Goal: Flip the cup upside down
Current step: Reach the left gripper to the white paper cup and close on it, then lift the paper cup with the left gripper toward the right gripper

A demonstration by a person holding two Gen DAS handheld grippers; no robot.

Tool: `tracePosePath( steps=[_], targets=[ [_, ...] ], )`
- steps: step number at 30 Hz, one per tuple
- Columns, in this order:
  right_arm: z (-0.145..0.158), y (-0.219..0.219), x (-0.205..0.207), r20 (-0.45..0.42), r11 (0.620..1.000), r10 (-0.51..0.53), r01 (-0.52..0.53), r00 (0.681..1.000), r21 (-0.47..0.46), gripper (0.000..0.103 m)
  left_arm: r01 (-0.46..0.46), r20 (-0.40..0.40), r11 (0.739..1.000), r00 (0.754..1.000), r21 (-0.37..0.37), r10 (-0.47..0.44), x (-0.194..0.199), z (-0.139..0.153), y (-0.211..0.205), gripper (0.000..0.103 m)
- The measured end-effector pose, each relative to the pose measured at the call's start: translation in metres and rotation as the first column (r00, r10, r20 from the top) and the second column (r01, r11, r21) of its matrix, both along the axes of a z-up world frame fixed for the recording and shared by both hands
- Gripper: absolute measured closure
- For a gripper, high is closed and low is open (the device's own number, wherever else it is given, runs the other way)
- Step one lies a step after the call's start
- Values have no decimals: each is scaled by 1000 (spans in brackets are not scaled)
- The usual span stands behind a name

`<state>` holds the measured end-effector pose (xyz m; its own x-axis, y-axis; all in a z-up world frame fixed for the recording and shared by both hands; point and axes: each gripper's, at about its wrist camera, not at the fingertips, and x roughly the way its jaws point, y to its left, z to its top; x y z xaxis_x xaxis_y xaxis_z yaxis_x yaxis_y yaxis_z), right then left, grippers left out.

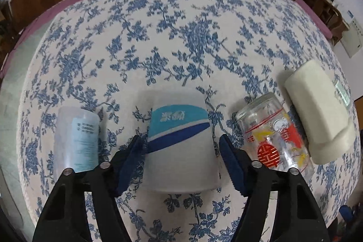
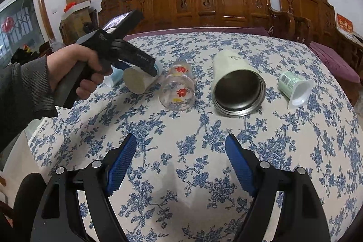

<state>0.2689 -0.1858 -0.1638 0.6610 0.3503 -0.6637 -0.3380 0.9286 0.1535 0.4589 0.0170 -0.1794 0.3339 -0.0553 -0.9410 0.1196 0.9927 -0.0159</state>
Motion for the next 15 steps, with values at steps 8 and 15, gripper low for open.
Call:
tracePosePath(
  steps=[8, 15],
  targets=[
    [-1, -9, -7, 11, 999, -30, 30, 999, -43, 21, -5, 80, 999, 997, -31, 7, -38, 22, 2, 47],
    [9, -25, -17, 37, 997, -67, 69, 997, -38, 21, 48, 153, 997, 987, -62, -38, -112, 50, -9, 47]
  ],
)
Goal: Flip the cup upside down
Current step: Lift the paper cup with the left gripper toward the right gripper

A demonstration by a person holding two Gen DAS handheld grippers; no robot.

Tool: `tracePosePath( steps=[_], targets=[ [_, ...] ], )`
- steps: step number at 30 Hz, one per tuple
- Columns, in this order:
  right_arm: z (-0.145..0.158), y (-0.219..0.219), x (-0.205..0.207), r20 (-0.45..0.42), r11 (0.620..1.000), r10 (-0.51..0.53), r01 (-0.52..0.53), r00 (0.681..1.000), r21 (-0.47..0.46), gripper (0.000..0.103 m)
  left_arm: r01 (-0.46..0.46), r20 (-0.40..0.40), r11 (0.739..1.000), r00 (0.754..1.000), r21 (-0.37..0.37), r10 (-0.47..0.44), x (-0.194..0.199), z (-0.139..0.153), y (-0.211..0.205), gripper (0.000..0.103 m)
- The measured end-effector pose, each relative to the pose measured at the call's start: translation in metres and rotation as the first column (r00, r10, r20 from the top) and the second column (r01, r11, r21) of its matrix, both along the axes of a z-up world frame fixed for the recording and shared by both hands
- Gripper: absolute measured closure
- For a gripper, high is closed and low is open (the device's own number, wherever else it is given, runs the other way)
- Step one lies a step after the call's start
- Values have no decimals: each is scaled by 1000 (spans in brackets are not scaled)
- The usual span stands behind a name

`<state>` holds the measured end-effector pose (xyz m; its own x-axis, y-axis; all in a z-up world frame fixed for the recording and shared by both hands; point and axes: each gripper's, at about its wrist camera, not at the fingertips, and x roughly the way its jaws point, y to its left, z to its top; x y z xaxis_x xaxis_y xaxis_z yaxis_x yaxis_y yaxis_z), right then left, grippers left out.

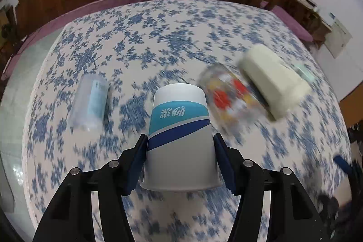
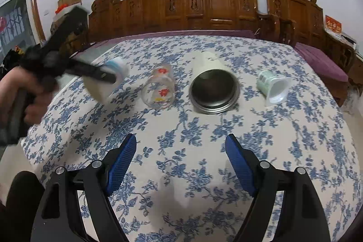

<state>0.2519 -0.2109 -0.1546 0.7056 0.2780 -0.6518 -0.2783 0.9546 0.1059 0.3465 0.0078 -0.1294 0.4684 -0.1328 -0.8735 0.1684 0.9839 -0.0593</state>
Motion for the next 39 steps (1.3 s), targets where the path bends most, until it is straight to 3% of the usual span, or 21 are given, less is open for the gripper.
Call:
tracePosePath(
  steps=[10, 15, 27, 32, 39],
  targets=[
    [13, -24, -6, 14, 998, -61, 61, 998, -2, 21, 39, 93, 998, 995, -51, -34, -77, -6, -31, 47],
    [11, -29, -7, 1, 997, -72, 72, 997, -7, 21, 72, 74, 993, 995, -90, -66, -96, -25, -51, 47],
    [4, -29, -10, -30, 996, -82, 81, 996, -30, 21, 125, 29, 987, 992, -98, -123, -103, -53, -79, 45],
    [12, -24, -8, -26, 996, -77, 75, 997, -40, 21, 132, 65, 986, 990, -103, -125, -109, -44, -73, 37],
    [32, -7, -2, -9, 998, -49, 49, 999, -41, 21, 63, 227, 995, 973, -79, -44, -126, -2, -35, 21]
  ],
)
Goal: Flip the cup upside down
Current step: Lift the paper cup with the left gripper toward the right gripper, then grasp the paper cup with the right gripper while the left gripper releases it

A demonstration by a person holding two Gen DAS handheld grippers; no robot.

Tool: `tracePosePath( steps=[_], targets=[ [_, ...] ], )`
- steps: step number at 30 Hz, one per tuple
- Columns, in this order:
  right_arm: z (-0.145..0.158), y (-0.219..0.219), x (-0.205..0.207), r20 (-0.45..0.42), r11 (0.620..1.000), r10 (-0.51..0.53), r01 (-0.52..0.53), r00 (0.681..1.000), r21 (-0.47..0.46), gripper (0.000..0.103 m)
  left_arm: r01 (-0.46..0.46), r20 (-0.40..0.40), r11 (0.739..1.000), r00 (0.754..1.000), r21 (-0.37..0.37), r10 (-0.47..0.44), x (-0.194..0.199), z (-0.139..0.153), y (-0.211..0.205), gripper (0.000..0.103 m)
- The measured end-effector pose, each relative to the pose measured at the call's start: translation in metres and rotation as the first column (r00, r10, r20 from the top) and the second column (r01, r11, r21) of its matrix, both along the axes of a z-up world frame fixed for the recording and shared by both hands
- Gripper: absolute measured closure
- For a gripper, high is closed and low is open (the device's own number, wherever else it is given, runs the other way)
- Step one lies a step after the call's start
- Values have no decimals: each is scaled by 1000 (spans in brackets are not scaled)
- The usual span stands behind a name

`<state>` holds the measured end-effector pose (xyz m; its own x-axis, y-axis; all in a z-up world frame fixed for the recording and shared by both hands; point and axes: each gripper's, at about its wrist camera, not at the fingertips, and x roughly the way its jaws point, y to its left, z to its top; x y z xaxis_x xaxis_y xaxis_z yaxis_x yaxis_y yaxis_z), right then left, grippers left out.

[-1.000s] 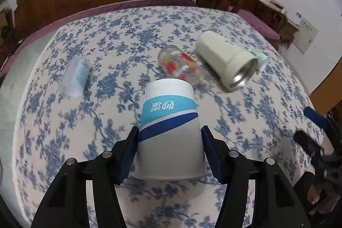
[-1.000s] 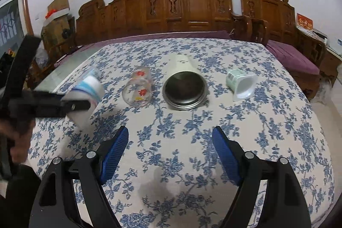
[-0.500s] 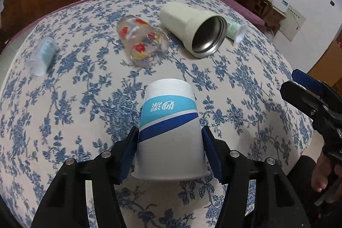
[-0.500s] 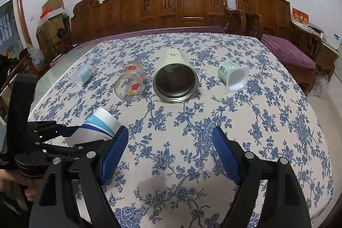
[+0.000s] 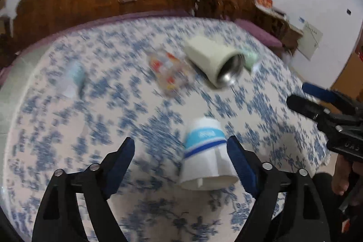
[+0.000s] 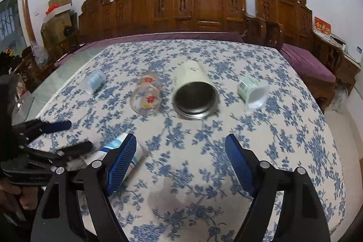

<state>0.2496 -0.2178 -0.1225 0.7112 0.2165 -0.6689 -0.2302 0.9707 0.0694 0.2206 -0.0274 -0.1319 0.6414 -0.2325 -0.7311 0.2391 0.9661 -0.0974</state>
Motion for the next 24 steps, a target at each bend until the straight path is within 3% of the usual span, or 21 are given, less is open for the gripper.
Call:
tracePosePath(
  steps=[8, 10, 14, 19, 24],
  targets=[
    [-3, 45, 16, -57, 995, 90, -92, 994, -31, 24, -116, 83, 993, 990, -27, 118, 1, 21, 54, 18],
    [-9, 56, 20, -85, 994, 105, -108, 991, -30, 24, -146, 97, 989, 984, -23, 148, 2, 22, 66, 8],
    [-23, 74, 33, -175, 993, 121, -121, 977, 13, 24, -180, 112, 983, 977, -30, 182, 4, 21, 78, 8],
    [-46, 86, 46, -322, 994, 105, -89, 941, 62, 24, -215, 109, 976, 970, -21, 216, 10, 16, 89, 8],
    [-70, 89, 59, -463, 989, 100, -36, 881, 144, 24, -231, 118, 973, 966, -14, 231, 10, 15, 94, 8]
  ],
)
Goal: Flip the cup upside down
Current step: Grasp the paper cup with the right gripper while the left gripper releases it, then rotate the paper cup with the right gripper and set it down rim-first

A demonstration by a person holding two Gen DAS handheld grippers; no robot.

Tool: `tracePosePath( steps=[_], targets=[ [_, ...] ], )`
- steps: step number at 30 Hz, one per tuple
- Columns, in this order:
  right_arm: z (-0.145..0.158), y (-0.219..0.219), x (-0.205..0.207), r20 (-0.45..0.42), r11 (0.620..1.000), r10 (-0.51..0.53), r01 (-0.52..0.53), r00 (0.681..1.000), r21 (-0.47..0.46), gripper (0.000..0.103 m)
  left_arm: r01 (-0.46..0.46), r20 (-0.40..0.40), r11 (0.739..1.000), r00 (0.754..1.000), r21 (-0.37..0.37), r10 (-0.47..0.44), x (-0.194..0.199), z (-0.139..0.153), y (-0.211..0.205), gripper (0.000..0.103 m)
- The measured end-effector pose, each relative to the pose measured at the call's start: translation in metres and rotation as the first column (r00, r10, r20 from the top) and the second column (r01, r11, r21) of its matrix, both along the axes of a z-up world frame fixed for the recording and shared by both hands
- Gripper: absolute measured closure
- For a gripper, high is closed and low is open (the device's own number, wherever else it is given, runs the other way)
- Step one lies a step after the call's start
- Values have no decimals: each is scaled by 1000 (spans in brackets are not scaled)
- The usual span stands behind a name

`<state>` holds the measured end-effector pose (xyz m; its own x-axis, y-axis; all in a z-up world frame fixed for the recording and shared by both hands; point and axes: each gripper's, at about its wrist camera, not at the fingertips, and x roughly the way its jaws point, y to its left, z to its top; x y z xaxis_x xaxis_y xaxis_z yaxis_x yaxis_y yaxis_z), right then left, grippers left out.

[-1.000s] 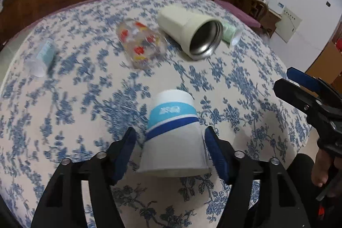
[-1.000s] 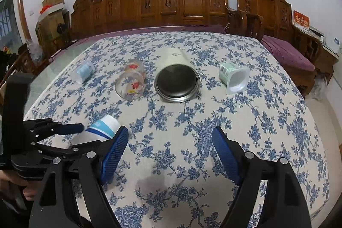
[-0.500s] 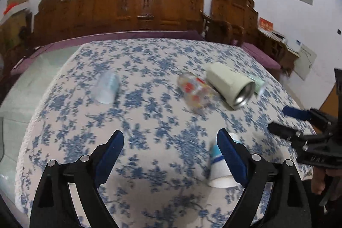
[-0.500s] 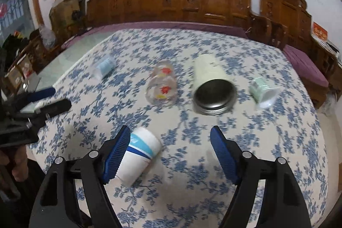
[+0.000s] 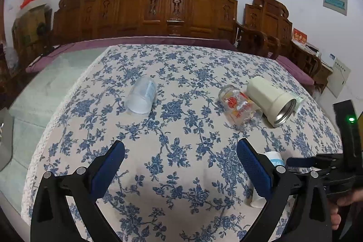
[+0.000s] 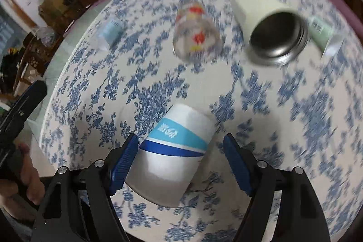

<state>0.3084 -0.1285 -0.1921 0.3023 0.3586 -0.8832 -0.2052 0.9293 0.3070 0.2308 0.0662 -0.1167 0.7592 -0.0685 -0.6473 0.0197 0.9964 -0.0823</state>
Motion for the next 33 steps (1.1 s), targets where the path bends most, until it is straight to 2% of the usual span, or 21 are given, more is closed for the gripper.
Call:
tracePosePath(
  steps=[7, 13, 14, 16, 19, 21, 24, 25, 27, 29, 31, 33],
  targets=[
    [-20, -1, 16, -178, 993, -19, 39, 984, 108, 24, 9, -1, 1000, 1000, -8, -9, 0, 1, -1, 8],
    [-28, -11, 30, -244, 981, -51, 94, 968, 168, 23, 17, -8, 1000, 1000, -10, -17, 1, 0, -3, 8],
    [-27, -12, 31, -245, 981, -52, 96, 968, 169, 25, 19, -10, 1000, 1000, -9, -19, 1, 0, -3, 8],
    [-27, -12, 33, -245, 982, -49, 91, 968, 164, 39, 23, -15, 1000, 1000, -8, -23, 1, -2, -4, 8],
    [-25, -14, 32, -231, 983, -37, 78, 972, 168, 41, 27, -17, 1000, 1000, -4, -27, 2, -2, -6, 8],
    [-21, -17, 33, -193, 981, -42, 77, 980, 176, 42, 30, -16, 1000, 999, -2, -30, 2, -2, -7, 8],
    [-5, -20, 31, -55, 990, -42, 49, 998, 133, 44, 33, -15, 999, 999, 8, -33, 2, -1, -9, 8],
    [5, -20, 28, 29, 994, -45, 41, 999, 104, 44, 33, -13, 999, 999, 10, -33, 2, -1, -9, 8],
    [14, -18, 25, 136, 998, -36, 29, 990, 51, 44, 35, -14, 999, 999, 13, -35, 2, -1, -10, 8],
    [26, -12, 16, 293, 999, -6, 18, 956, -39, 44, 36, -15, 999, 999, 15, -36, 2, -2, -11, 8],
    [30, -6, 10, 398, 992, 36, 16, 917, -125, 44, 37, -15, 999, 999, 18, -37, 2, -2, -11, 8],
    [30, -1, 7, 458, 982, 76, 15, 886, -190, 44, 38, -17, 999, 999, 20, -38, 2, -3, -11, 8]
  ],
)
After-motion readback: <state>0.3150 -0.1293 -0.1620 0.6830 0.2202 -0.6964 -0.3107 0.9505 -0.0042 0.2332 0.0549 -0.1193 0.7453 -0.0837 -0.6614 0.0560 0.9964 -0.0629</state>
